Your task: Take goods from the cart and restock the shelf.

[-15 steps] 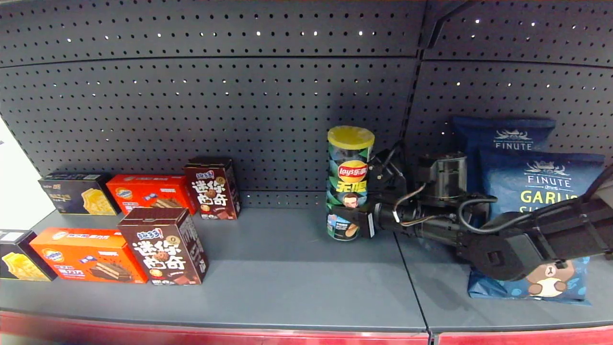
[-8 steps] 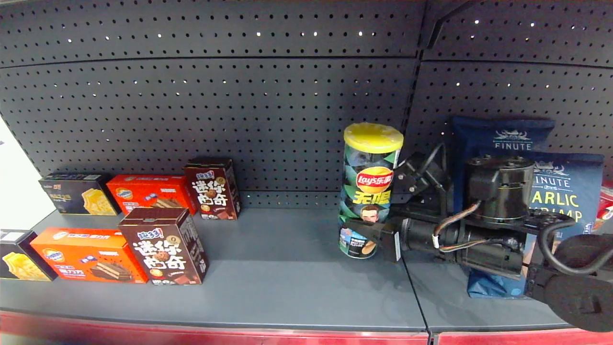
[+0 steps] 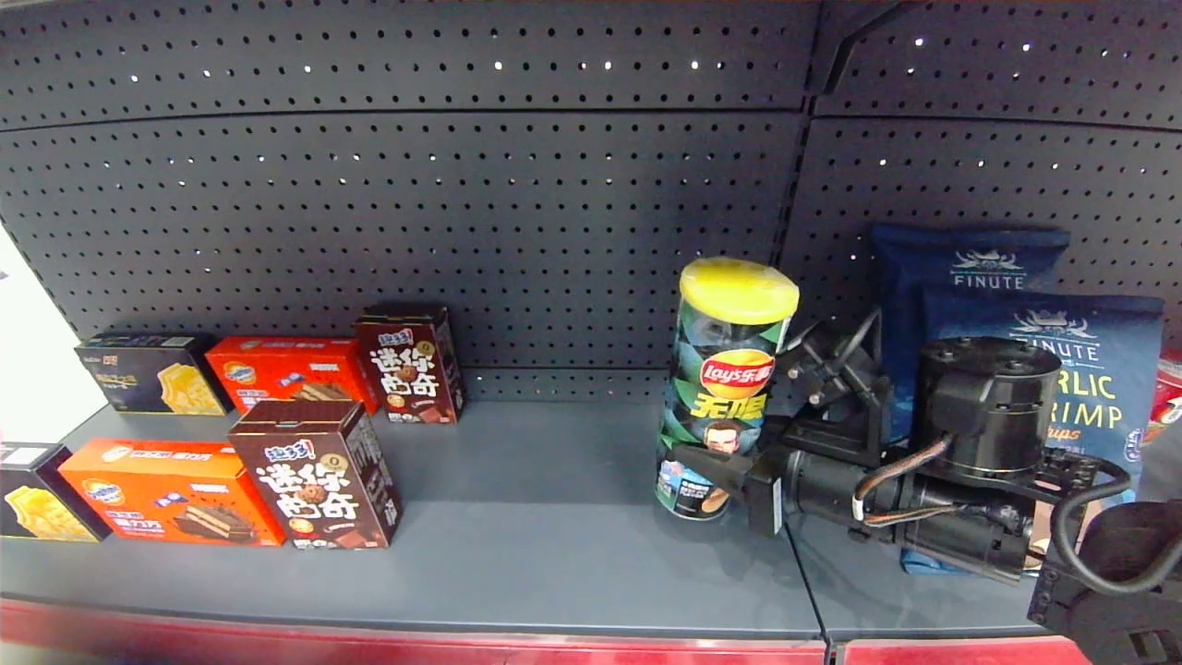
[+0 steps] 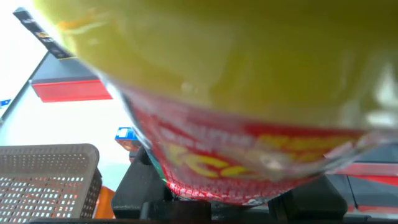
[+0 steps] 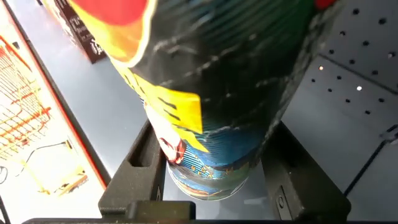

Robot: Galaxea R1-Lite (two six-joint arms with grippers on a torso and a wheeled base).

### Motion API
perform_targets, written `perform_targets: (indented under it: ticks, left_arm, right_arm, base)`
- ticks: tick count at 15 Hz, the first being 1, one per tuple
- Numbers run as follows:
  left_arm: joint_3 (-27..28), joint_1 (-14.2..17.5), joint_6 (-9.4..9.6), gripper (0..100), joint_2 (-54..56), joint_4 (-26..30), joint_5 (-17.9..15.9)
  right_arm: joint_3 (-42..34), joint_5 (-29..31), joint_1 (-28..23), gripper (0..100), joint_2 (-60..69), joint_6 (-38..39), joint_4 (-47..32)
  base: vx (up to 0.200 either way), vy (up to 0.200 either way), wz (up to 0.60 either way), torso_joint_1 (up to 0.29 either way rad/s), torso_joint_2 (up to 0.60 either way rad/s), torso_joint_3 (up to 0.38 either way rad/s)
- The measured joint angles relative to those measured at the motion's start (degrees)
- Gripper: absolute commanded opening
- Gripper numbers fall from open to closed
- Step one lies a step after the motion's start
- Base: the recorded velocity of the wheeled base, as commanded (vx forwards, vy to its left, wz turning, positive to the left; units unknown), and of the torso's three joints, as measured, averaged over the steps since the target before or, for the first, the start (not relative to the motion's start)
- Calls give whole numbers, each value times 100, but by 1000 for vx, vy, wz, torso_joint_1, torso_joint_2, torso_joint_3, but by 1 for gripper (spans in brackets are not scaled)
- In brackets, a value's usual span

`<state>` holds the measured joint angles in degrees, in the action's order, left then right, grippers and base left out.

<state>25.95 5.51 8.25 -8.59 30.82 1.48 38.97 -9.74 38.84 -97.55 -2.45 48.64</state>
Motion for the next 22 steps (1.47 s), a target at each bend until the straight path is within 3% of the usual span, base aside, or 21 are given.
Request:
perform_targets:
  ticks: [8,11,14,22]
  left_arm:
    - [4,35,-24,0,68,7,2]
    - [-22,33,-24,0,94,11,2]
    - [-24,38,-24,0,105,13,7]
    - [-16,93,-18,0,113,18,9]
  right_arm:
    - [-234,384,443,0,-363,34,213]
    - [-538,567,540,0,-363,134,660]
    - [-973,597,674,0,-363,141,1114]
    - [-1090,583,805,0,-540,232,1187]
  base:
    - [0,0,0,0,0,0]
    - [0,0,0,0,0,0]
    - [0,0,0,0,0,0]
    - [0,0,0,0,0,0]
